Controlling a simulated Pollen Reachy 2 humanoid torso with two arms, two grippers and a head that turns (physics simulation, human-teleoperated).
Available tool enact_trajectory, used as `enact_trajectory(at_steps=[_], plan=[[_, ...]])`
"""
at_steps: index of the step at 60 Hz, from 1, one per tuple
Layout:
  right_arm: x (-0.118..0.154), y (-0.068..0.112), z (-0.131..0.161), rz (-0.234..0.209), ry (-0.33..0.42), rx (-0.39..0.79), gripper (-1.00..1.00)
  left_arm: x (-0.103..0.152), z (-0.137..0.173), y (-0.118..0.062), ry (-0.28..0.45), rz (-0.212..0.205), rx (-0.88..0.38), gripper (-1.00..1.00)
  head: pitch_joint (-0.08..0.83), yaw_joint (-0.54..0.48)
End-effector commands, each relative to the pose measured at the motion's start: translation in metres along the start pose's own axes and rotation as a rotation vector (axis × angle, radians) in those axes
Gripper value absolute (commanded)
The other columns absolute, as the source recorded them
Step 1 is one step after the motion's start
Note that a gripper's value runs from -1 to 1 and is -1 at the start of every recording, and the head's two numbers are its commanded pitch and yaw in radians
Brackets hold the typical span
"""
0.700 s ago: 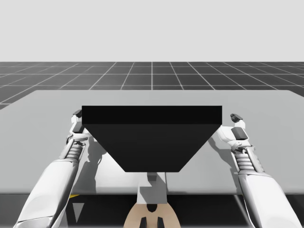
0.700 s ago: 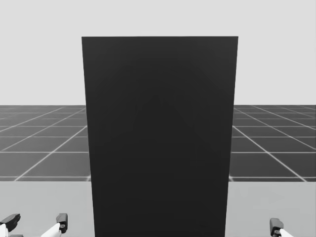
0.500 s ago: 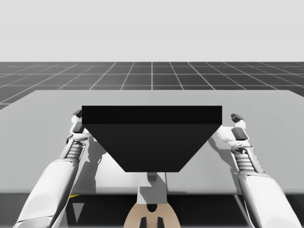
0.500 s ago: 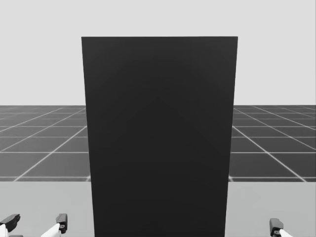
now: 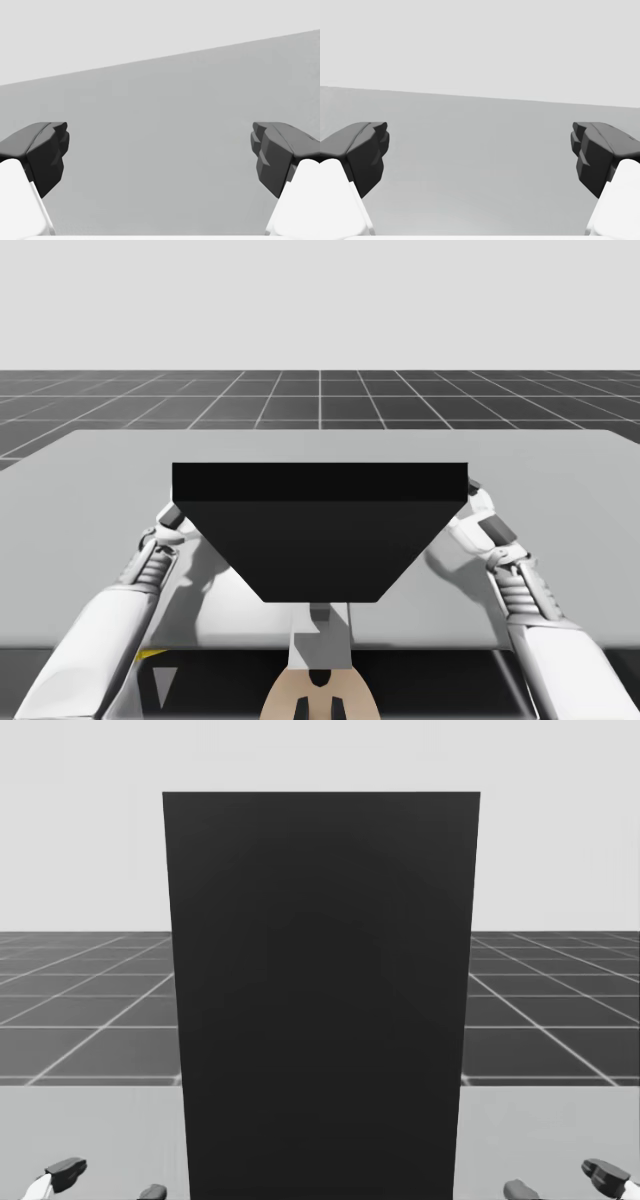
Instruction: Reach around the screen and pick up the object behind it.
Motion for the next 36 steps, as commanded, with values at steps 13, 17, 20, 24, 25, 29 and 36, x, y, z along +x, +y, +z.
enact_trajectory(at_steps=[13,17,20,24,25,29,36], plan=[[0.002,0.037,0.011,-0.002,-0.03,0.379,-1.0,0.003,0.017,-0.021,-0.004,-0.034,-0.337,-1.0,0.043,0.0],[0.003,0.041,0.014,-0.01,-0.038,0.429,-1.0,0.002,0.02,-0.024,-0.004,-0.039,-0.384,-1.0,0.045,0.0],[0.003,0.044,0.015,-0.019,-0.045,0.469,-1.0,0.002,0.022,-0.027,-0.002,-0.043,-0.422,-1.0,0.047,0.0],[0.004,0.048,0.018,-0.024,-0.05,0.514,-1.0,0.002,0.024,-0.03,0.005,-0.048,-0.449,-1.0,0.049,0.0],[0.004,0.049,0.018,-0.02,-0.049,0.527,-1.0,0.002,0.024,-0.031,0.003,-0.049,-0.454,-1.0,0.05,0.0],[0.002,0.053,0.019,-0.007,-0.041,0.545,-1.0,0.001,0.024,-0.033,0.009,-0.052,-0.472,-1.0,0.052,0.0],[-0.002,0.058,0.02,-0.003,-0.018,0.566,-1.0,0.0,0.024,-0.035,0.015,-0.059,-0.476,-1.0,0.054,0.0]])
